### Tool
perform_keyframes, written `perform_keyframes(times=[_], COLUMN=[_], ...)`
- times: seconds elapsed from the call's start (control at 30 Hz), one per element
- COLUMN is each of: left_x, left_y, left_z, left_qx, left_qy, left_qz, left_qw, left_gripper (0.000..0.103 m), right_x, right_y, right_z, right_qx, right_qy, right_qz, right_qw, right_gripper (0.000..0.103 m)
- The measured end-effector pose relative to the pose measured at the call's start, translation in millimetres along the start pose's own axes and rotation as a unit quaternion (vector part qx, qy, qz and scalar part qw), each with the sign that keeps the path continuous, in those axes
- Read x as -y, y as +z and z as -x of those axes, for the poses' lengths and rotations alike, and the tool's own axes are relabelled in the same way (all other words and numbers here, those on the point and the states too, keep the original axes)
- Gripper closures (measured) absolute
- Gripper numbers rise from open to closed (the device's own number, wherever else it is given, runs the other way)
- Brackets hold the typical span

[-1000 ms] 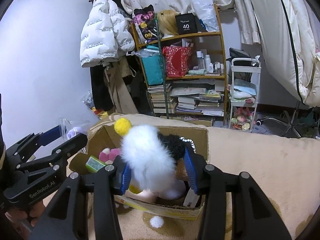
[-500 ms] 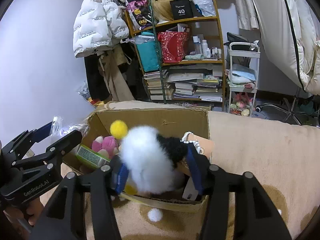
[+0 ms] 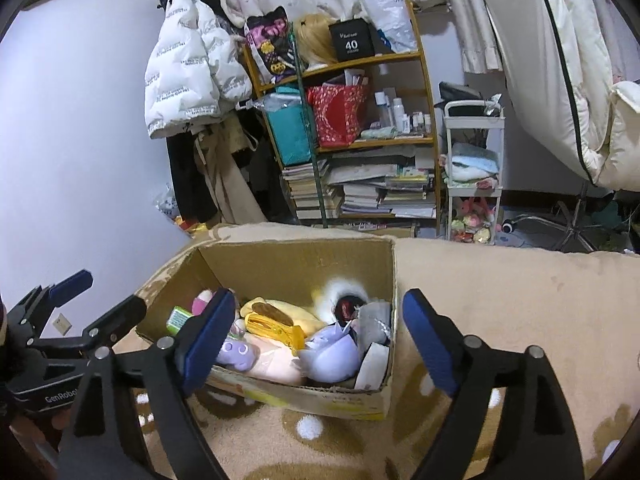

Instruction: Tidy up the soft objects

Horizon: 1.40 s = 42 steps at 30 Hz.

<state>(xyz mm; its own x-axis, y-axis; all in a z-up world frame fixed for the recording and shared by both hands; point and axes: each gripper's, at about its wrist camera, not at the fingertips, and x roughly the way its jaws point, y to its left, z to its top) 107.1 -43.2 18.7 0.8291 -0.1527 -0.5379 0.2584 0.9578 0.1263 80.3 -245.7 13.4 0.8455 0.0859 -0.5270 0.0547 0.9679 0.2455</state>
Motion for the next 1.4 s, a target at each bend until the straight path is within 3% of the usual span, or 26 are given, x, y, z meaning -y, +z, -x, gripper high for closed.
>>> perform_keyframes(times=[0.2, 0.77, 1.4], left_x=[-9, -19, -8], left_y=[-5, -19, -33], left_z=[29, 89, 105], left_qx=[0.001, 0.03, 0.036], left_qy=[0.001, 0.002, 0.002], left_qz=[0.017, 0.029, 0.009], left_qw=[0.9998, 0.9991, 0.9993], left_gripper=[0.004, 0.001, 0.001], right_x=[-5, -15, -6], right_y=[2, -6, -21], right_z=[26, 91, 115], right_qx=[0.02, 0.041, 0.033], right_qy=[-0.007, -0.021, -0.038], right_qz=[0.011, 0.029, 0.047], right_qw=[1.0, 0.999, 0.998], right_gripper=[0.0, 0.0, 0.0])
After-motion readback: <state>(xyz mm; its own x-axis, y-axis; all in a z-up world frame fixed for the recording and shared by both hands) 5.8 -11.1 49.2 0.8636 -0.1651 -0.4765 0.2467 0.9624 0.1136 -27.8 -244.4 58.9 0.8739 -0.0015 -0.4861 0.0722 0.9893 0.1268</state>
